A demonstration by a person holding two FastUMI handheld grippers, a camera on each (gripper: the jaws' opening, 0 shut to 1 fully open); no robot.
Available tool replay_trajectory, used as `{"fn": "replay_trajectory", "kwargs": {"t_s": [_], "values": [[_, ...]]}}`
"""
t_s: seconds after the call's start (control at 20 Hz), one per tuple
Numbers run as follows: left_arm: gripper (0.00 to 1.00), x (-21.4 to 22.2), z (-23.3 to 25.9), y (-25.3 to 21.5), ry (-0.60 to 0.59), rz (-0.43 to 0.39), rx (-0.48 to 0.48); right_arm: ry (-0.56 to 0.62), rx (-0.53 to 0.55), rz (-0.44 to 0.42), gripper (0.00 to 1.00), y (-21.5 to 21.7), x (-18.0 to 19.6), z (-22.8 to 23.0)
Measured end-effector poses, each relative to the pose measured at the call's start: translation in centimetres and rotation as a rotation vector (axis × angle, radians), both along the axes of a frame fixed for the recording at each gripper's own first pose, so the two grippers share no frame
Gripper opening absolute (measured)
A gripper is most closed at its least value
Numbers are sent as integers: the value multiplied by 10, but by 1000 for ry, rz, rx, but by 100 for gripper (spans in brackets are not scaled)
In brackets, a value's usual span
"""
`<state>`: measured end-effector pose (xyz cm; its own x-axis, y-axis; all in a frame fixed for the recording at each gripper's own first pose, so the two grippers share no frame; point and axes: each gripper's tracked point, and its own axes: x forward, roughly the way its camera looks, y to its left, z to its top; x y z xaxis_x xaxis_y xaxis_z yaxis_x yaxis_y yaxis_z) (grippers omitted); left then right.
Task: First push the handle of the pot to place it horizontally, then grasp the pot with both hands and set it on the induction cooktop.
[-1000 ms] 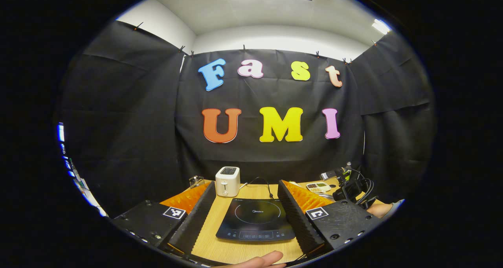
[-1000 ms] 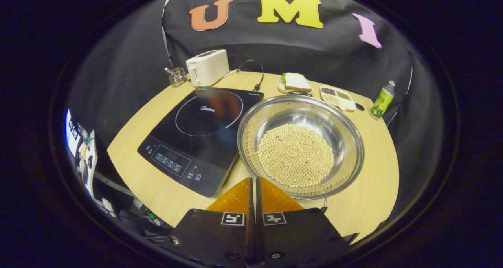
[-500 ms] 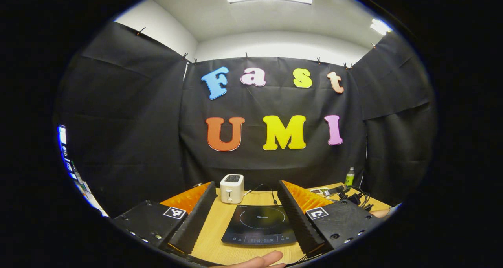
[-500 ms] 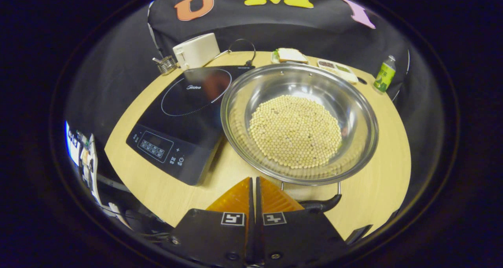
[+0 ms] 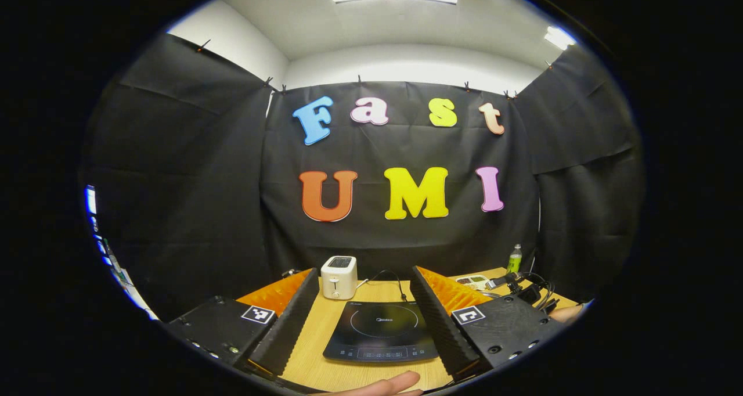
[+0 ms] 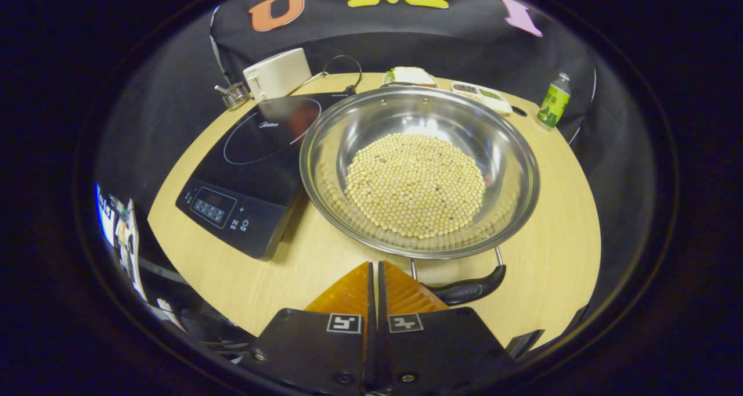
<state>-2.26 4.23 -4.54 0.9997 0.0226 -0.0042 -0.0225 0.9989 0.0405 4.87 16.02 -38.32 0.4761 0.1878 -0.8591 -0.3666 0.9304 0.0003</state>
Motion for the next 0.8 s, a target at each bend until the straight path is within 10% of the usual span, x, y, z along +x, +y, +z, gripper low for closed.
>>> {"fn": "replay_trajectory", "kwargs": {"t_s": [0.8], "values": [[95,2,10,12,-30,23,-30,-41,-22,-49,4,-43,12,0]]}}
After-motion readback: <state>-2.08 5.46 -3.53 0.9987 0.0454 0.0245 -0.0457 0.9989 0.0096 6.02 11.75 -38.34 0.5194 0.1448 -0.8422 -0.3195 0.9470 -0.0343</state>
